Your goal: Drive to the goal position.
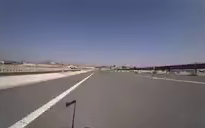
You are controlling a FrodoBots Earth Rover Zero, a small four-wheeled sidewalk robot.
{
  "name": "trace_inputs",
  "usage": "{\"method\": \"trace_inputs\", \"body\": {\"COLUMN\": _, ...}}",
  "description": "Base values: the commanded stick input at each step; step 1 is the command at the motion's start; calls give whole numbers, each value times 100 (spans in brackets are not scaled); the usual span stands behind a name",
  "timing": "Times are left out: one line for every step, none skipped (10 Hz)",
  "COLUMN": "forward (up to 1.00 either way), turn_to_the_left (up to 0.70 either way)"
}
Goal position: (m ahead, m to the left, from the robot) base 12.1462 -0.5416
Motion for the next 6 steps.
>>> {"method": "trace_inputs", "body": {"forward": 100, "turn_to_the_left": 0}}
{"method": "trace_inputs", "body": {"forward": 100, "turn_to_the_left": 0}}
{"method": "trace_inputs", "body": {"forward": 100, "turn_to_the_left": 0}}
{"method": "trace_inputs", "body": {"forward": 100, "turn_to_the_left": 0}}
{"method": "trace_inputs", "body": {"forward": 100, "turn_to_the_left": -1}}
{"method": "trace_inputs", "body": {"forward": 100, "turn_to_the_left": -17}}
